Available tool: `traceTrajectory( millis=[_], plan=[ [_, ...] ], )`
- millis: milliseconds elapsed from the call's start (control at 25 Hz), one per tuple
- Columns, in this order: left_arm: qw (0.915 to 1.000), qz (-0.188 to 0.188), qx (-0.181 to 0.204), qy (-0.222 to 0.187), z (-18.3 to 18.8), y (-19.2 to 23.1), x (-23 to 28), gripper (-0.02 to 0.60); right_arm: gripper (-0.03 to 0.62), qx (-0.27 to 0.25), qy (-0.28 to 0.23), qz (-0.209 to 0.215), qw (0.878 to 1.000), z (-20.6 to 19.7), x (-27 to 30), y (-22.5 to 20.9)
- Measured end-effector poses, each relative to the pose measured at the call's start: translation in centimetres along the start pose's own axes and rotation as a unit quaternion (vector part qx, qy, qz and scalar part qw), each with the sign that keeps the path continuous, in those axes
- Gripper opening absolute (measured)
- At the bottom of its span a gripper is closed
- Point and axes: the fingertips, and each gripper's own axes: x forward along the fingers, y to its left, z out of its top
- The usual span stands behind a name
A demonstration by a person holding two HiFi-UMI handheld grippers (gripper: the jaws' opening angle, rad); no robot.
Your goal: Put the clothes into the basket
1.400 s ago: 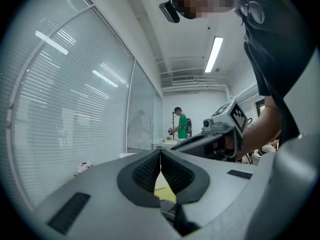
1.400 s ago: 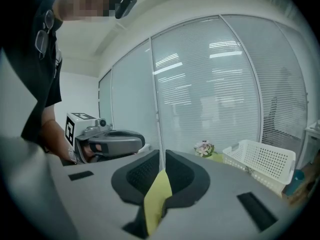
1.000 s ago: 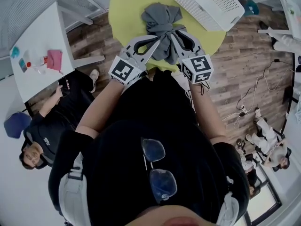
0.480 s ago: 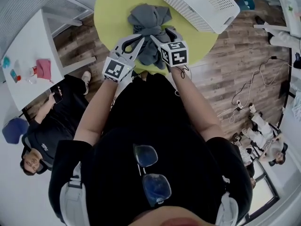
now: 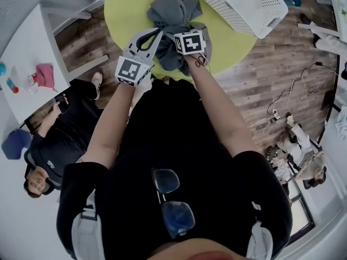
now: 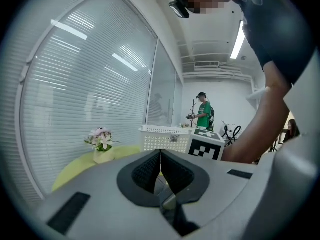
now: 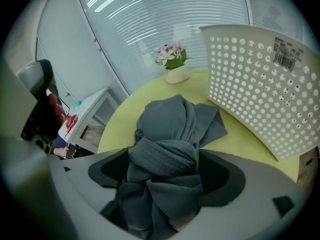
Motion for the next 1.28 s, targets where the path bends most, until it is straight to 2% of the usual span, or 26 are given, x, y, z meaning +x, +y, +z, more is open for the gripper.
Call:
traceTrajectory(
  millis=[240,400,560,760,1000,1280],
  plan=[
    [0.9996,0.016,-0.012,0.021,-1.1,0.8,-0.5,0.011,0.42,-0.032,0.048,-0.024,0.998,-1.3,3.2,-0.4],
    [0.9991,0.034,-0.023,0.014,-1.0,1.3,-1.2,0.011,0.42,-0.052,0.071,-0.028,0.996,-1.8,4.2,-0.4],
    [0.9984,0.042,-0.037,0.011,-1.2,1.9,-1.5,0.011,0.419,-0.07,0.067,-0.022,0.995,-1.1,5.0,-0.7],
    [0.9979,0.046,-0.044,0.014,-1.8,1.7,-2.7,0.011,0.415,-0.068,0.047,-0.012,0.996,-1.0,5.1,-0.9],
    [0.9976,0.045,-0.05,0.016,-2.0,1.4,-3.7,0.011,0.348,-0.076,0.049,-0.015,0.996,-1.1,4.0,-0.9],
    [0.9982,0.04,-0.044,0.011,-1.5,1.0,-5.3,0.011,0.334,-0.103,0.035,-0.02,0.994,-0.8,1.5,0.2]
  ],
)
